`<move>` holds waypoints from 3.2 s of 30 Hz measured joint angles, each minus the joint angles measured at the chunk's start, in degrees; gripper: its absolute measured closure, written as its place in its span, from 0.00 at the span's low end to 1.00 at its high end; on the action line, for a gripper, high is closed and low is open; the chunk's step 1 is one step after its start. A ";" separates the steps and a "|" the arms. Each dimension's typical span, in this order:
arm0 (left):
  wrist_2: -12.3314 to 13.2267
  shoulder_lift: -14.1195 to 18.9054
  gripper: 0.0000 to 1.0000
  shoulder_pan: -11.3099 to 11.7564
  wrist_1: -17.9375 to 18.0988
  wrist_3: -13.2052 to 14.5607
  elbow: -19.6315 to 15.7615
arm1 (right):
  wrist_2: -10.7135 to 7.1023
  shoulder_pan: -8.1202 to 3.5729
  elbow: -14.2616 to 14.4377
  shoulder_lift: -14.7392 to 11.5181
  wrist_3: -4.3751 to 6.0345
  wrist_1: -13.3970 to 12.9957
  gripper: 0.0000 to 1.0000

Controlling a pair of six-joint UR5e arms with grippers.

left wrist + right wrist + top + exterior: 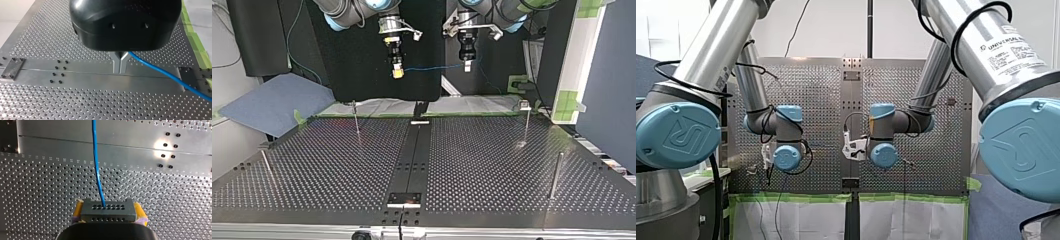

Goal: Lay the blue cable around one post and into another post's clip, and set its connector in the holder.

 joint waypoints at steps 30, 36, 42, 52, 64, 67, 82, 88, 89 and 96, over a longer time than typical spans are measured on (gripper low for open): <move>0.12 -0.09 0.91 -0.07 0.18 0.09 0.00 | 0.00 -0.09 0.01 -0.09 -0.09 0.18 1.00; -0.14 -1.28 0.91 -0.48 2.18 0.64 -1.92 | 0.23 -0.38 -0.37 1.32 0.35 1.59 1.00; -0.17 -1.47 0.91 -0.51 4.01 0.70 -2.75 | 0.26 -0.43 -0.42 3.81 0.43 4.65 1.00; -0.17 -1.49 0.91 -0.53 4.22 0.70 -2.81 | 0.27 -0.44 -0.44 4.29 0.44 9.59 1.00; -0.03 0.80 0.88 -0.22 2.86 2.10 -1.79 | 0.48 -0.28 -2.21 2.03 1.95 11.15 1.00; 0.05 2.15 0.88 -0.06 1.54 2.10 -1.33 | -0.02 -0.17 -2.48 0.67 2.62 12.06 1.00; -2.12 9.89 0.88 2.57 -6.18 0.26 2.94 | -1.66 -0.51 -7.54 -7.00 3.58 19.22 1.00; -3.17 13.16 0.88 4.04 -9.45 -0.23 5.40 | -1.67 -0.59 -10.34 -9.97 3.73 22.17 1.00; -3.35 13.62 0.88 4.27 -9.90 -0.38 5.72 | -1.68 -0.61 -10.83 -10.61 3.75 22.80 1.00; -4.00 17.37 0.88 6.31 -13.66 -1.49 7.96 | -1.95 -0.89 -13.34 -14.28 3.87 25.02 1.00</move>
